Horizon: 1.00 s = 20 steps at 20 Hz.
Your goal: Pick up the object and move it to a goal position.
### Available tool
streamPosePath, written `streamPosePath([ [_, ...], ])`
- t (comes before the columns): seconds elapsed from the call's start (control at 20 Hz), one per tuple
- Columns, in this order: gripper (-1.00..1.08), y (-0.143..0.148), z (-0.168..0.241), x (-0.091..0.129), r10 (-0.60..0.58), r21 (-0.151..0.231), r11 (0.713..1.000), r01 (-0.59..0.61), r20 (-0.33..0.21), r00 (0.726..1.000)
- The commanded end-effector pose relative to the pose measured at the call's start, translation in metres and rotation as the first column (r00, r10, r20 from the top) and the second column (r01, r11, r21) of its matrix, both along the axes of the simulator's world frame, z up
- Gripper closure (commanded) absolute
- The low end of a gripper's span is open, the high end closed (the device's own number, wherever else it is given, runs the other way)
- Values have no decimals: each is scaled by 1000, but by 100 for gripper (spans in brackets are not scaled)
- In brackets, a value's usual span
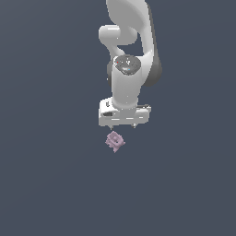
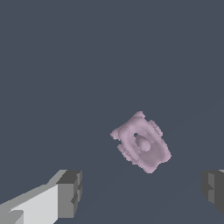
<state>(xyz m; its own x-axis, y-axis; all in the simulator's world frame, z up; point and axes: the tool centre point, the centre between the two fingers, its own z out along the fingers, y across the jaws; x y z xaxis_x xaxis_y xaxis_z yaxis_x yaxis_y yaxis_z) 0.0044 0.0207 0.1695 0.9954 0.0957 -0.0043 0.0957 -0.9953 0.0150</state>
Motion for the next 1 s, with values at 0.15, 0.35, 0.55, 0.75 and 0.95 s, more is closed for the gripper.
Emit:
streamPosePath([
  [0.15, -92, 5, 4, 2, 8, 1, 1000, -8, 11, 1000],
  [0.35, -92, 22, 18, 10, 34, 5, 999, -35, 53, 998],
  [0.55, -92, 28, 23, 13, 37, 7, 999, -38, 66, 997],
  [0.75, -92, 26, 21, 12, 44, 6, 999, -45, 62, 997],
  [0.95, -92, 23, 16, 12, 73, 4, 997, -74, 59, 996],
])
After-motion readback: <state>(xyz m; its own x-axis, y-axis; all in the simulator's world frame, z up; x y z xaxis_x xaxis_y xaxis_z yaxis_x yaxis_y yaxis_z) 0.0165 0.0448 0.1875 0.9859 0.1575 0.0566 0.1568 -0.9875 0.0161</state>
